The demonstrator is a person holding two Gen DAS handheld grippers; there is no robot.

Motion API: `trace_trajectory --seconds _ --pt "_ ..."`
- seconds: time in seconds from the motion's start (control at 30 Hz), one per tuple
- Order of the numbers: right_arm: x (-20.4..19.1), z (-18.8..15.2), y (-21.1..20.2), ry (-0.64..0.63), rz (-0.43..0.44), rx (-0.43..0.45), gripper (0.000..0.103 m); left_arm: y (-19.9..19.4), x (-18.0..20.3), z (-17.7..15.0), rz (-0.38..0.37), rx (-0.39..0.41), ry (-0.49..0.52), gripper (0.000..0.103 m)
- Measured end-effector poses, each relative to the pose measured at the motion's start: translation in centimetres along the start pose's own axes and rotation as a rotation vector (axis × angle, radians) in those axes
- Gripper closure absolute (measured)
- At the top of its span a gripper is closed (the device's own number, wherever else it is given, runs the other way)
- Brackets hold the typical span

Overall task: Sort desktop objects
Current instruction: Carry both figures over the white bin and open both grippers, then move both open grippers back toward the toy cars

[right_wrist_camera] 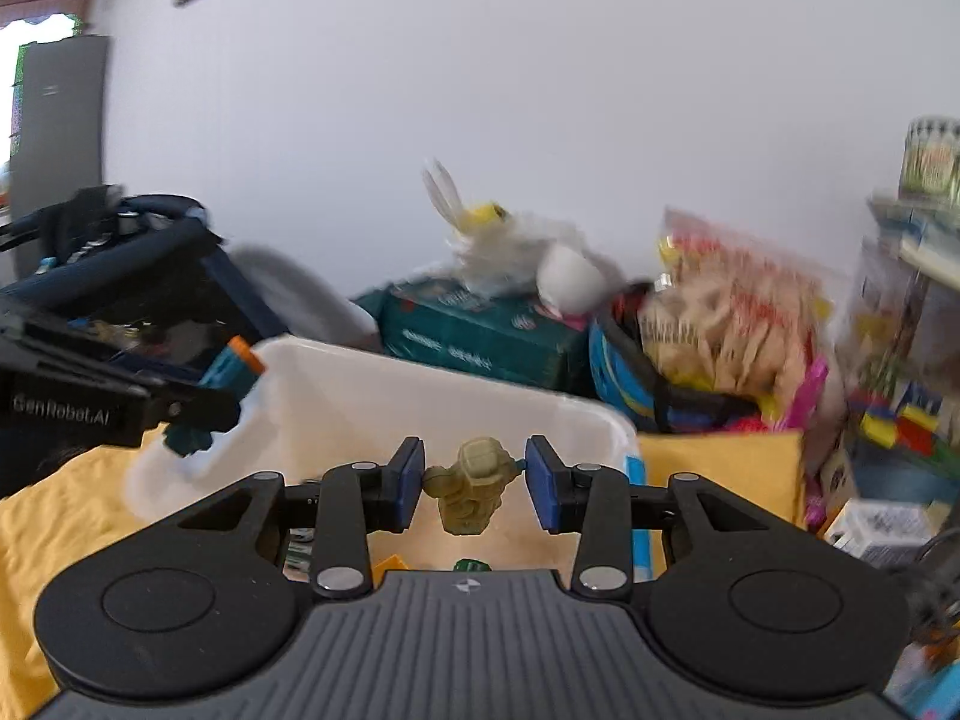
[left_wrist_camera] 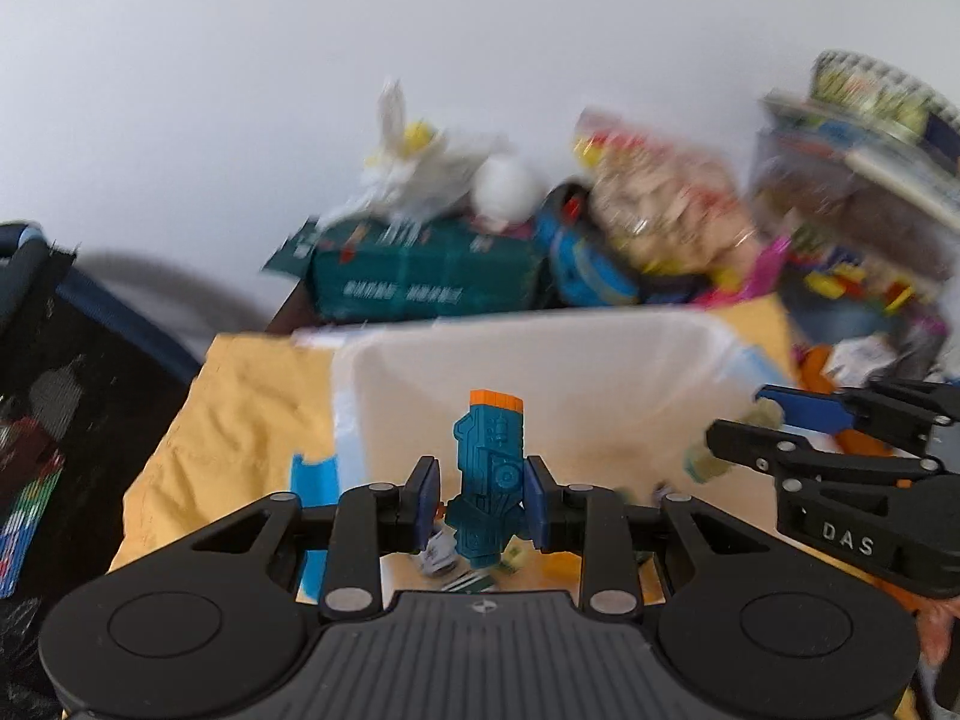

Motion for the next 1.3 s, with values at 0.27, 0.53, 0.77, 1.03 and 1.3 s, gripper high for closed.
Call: trace_trajectory --seconds 0.27,0.53,0.77,1.03,1.3 --pt "0.1 -3.2 2.0 0.036 0.006 -0.091 0.059 -4.1 1.8 -1.4 0.008 0.089 0.064 0.050" --pt "0.0 -4.1 -4.7 0.008 0.046 0.002 0.044 -8.1 3.9 -10.6 -0.047 0.050 0.101 0.034" --pt "-0.1 -14.9 -4.0 0.062 0.085 -0.253 0.054 -6.6 4.9 -20.4 -0.130 -0.162 -0.001 0.034" --pt "-1.1 -19.0 -3.7 0.124 0.109 -0.348 0.056 -6.7 5.5 -21.7 -0.125 -0.177 0.033 0.034" --pt "-1.4 -17.3 -0.7 0.220 0.019 -0.372 0.055 -7.7 6.8 -19.0 -0.121 -0.103 0.114 0.034"
Point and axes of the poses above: each gripper's, at about its wrist camera, not at the fingertips, and y roughly the way its jaws point, x to its right, z to its top, the point moved 10 cm from there along y, roughly the way its jaws point, and after that the axes turned 2 degrees about -x, right-handed, at the moved point
